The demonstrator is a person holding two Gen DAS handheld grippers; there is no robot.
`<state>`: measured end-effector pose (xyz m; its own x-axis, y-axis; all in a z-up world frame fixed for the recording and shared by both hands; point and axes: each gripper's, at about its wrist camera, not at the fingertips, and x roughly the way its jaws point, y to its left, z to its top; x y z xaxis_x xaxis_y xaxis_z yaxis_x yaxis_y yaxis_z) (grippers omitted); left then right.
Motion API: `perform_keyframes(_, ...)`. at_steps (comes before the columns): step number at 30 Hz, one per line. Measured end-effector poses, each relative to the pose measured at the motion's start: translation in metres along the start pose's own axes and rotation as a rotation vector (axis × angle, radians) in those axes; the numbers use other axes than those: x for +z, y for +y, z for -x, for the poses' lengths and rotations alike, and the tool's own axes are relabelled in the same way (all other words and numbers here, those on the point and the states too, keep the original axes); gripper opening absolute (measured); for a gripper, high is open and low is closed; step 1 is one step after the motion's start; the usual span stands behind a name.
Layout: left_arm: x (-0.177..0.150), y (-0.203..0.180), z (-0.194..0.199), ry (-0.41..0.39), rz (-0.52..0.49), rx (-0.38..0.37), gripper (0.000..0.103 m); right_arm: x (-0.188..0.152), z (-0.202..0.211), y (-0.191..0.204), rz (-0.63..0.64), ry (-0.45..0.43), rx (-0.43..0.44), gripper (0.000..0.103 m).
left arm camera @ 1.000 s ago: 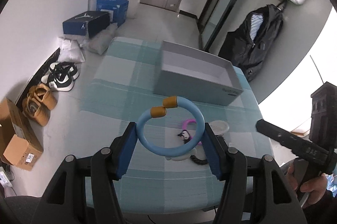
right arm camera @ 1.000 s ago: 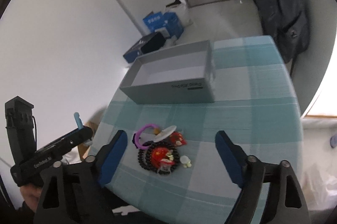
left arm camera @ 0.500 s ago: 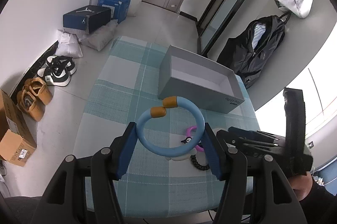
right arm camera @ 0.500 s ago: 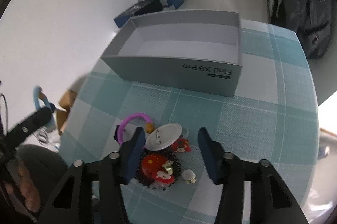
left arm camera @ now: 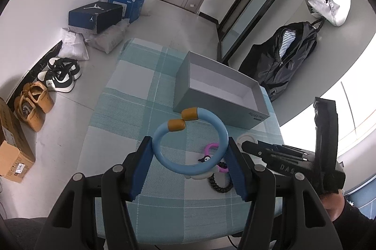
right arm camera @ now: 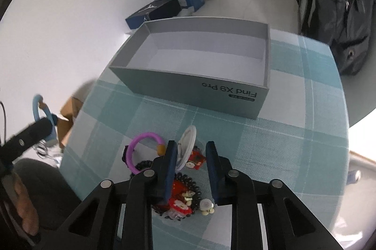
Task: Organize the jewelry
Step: 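Grasp the white round disc with the right tool while the left tool holds the blue bangle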
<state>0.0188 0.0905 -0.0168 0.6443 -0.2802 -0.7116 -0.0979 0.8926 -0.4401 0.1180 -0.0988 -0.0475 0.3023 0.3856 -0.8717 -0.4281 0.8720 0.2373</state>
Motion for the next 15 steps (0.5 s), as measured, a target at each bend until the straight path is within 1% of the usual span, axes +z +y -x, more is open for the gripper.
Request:
perform_keyframes(4,0.001,-0.003,-0.002,0.007,-0.006,-0.005,0.056,0.003,-0.006,-0.019,-0.118,0.024,0.099,0.025)
perform_keyframes(6,0.000,-0.004,-0.002,0.010,-0.012,-0.003,0.056,0.006,-0.010,-0.028,-0.171,0.036,0.129,0.026)
perform_keyframes(8,-0.001,-0.004,-0.002,0.009,-0.012,-0.001,0.056,0.007,-0.012,-0.033,-0.188,0.037,0.119,0.026)
perform_keyframes(11,-0.001,-0.004,-0.002,0.009,-0.007,-0.001,0.056,0.005,-0.009,-0.030,-0.178,0.038,0.115,0.025)
perform_keyframes(13,-0.001,-0.003,-0.003,0.010,-0.005,-0.001,0.056,0.006,-0.008,-0.025,-0.158,0.034,0.103,0.022)
perform_keyframes(14,-0.001,-0.003,-0.003,0.011,-0.005,0.001,0.056,0.007,-0.007,-0.022,-0.143,0.029,0.100,0.016)
perform_keyframes(15,-0.001,-0.003,-0.004,0.013,-0.005,0.001,0.056,0.007,-0.006,-0.019,-0.126,0.025,0.087,0.013)
